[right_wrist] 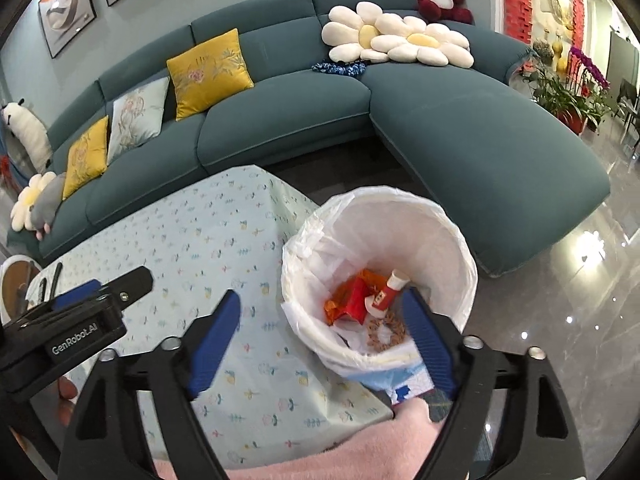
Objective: Collect trash
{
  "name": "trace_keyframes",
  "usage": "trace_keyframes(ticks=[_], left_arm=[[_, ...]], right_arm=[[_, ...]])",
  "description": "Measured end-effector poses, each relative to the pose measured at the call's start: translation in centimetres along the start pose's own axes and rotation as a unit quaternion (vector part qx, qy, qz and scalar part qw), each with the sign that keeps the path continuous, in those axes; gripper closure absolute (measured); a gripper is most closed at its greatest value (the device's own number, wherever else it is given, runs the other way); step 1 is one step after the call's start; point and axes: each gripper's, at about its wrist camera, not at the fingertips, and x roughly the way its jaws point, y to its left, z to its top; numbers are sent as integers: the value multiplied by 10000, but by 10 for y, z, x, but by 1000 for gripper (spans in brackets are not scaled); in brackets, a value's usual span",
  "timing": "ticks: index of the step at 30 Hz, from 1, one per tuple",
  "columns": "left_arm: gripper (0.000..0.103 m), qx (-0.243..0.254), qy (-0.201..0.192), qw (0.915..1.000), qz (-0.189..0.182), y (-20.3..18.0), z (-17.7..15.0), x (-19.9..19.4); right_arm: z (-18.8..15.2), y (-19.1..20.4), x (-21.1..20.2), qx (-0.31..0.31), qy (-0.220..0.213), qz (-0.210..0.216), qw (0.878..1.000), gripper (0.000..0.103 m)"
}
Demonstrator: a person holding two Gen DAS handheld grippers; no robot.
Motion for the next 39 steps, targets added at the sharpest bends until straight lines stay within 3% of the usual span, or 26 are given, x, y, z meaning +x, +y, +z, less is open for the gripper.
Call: trace_keyframes(ticks=[9,12,39], left_arm=[[15,9,-59,9998,175,12,-19,-9],[15,50,-35,9998,179,11,-21,-8],[13,166,37,9998,93,-8,-40,-5]], right_arm=[[-18,5,-7,-220,133,-61,9997,18],[-24,5,-11,-267,78,-115,9995,12],[-39,-2,-16,-365,-17,-353,9987,12]])
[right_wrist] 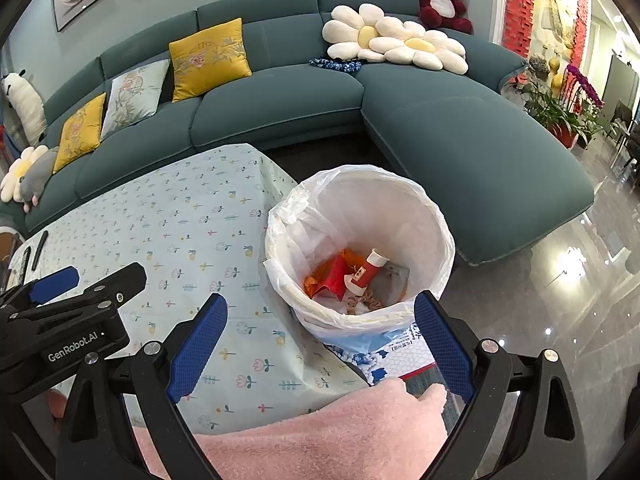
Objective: Collect trash
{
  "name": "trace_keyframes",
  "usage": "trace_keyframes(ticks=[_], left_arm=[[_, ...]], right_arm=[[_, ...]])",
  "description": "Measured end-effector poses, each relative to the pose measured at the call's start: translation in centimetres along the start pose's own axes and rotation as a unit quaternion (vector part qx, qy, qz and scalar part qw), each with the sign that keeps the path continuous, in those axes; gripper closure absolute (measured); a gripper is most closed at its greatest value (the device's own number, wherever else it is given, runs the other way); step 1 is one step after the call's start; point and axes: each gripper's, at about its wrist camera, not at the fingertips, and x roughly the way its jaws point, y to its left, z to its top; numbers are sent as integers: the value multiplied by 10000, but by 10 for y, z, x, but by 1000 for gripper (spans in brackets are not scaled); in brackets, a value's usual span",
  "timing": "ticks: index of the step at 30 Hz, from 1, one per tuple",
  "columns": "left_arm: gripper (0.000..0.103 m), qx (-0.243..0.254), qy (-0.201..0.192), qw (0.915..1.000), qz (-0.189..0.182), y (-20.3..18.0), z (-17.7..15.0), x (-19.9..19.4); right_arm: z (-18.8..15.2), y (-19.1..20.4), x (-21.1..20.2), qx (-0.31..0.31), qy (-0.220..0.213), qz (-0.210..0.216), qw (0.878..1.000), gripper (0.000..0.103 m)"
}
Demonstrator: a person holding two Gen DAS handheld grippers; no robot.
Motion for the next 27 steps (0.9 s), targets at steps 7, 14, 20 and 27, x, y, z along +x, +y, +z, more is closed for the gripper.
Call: trace_keyframes(ticks=[7,14,20,27], left_arm=[[13,-15,88,9999,55,-1,-2,3],[13,75,118,9998,128,-4,-4,5],[13,32,120,9998,162,-5,-7,5],[14,36,171,9996,220,-4,-8,9]], right_arm=[[-2,-3,1,-3,9,-76,10000,12],[-2,-8,4,15,51,-104,9999,12],[-5,-9,8,18,101,-111,9999,12],[-7,-12,10,30,138,-117,9998,12]])
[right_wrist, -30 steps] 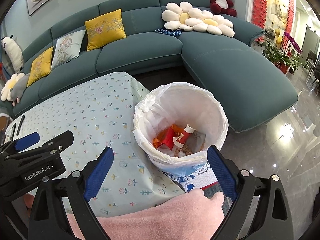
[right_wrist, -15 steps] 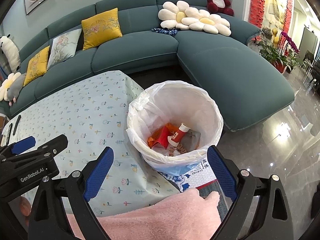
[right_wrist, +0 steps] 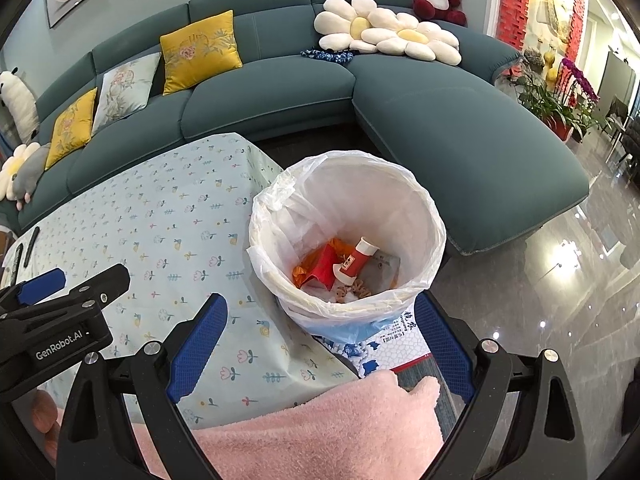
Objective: Collect trash
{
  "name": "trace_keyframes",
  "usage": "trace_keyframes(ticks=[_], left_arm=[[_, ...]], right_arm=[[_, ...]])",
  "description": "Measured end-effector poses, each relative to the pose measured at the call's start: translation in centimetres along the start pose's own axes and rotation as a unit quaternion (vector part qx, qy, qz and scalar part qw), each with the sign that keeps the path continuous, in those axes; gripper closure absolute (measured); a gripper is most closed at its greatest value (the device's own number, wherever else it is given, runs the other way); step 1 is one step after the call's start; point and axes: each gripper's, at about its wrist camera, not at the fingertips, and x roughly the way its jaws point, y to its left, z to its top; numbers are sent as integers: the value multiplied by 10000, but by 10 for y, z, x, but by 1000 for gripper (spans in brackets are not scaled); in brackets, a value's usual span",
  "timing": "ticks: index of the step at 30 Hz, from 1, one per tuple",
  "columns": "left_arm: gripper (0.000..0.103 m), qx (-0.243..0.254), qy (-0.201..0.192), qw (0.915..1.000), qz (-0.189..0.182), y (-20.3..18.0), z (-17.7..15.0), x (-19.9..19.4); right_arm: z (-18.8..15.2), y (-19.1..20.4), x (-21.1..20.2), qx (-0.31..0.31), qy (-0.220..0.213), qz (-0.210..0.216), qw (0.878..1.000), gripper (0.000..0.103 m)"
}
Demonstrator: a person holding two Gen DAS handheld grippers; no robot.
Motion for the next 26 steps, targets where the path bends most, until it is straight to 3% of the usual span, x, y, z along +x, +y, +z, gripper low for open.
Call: trace_keyframes(ticks=[26], left_arm=[[13,297,38,9994,-147,-11,-1,4]], right_arm=[[-3,-6,4,97,57,-27,9999,12]])
